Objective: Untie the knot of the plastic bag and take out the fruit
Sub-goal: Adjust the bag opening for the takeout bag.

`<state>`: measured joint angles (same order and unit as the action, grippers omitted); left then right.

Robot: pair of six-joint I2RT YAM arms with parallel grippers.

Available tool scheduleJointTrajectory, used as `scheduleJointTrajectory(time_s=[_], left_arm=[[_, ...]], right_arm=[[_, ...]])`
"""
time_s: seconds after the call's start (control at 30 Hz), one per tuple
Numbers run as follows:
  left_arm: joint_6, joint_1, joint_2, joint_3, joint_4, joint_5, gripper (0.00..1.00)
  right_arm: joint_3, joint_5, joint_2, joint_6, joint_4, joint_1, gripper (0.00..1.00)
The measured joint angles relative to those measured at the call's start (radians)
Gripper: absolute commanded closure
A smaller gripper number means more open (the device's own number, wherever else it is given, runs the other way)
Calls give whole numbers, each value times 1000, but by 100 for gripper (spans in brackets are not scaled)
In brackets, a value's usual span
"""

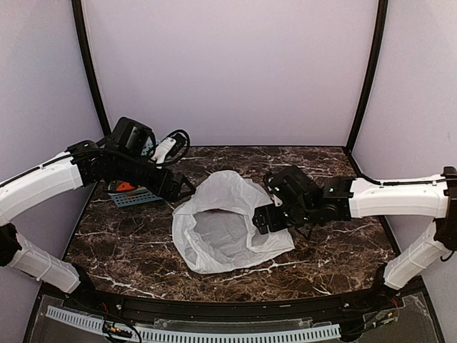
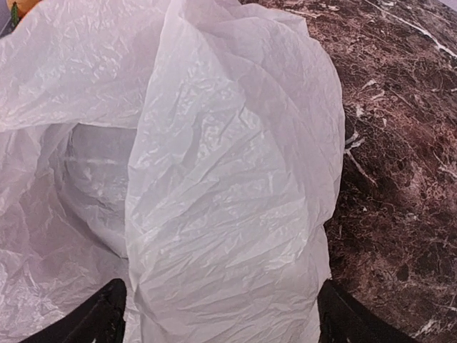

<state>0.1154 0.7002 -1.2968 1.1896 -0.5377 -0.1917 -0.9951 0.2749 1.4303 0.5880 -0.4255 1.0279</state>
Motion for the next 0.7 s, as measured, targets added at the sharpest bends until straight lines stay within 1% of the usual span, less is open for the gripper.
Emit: scheduleJointTrajectory(time_s=[0.1,0.23,0.27,0.33,0.4,0.53,0.7], left_arm=[[-33,29,0,11,-14,44,3],[-90,69,0,21,-37,104,2],[-105,79,0,22,-39,111,2],[-138,108,-6,29,-48,132,2],[-169,143,-24,47,-49,154,1],[-220,198,-73,79,-48,208,1],[-270,220,-126,89,-48,254,1]], right_arm=[[-30,9,40,13,-38,0,46],[-51,14,37,20,-62,0,74],[-55,15,32,10,-63,0,80],[-58,16,16,18,-63,-1,88],[-59,12,-10,20,-63,-2,93],[-58,-16,-58,26,-45,-14,95],[-47,-61,-93,38,0,-37,95]])
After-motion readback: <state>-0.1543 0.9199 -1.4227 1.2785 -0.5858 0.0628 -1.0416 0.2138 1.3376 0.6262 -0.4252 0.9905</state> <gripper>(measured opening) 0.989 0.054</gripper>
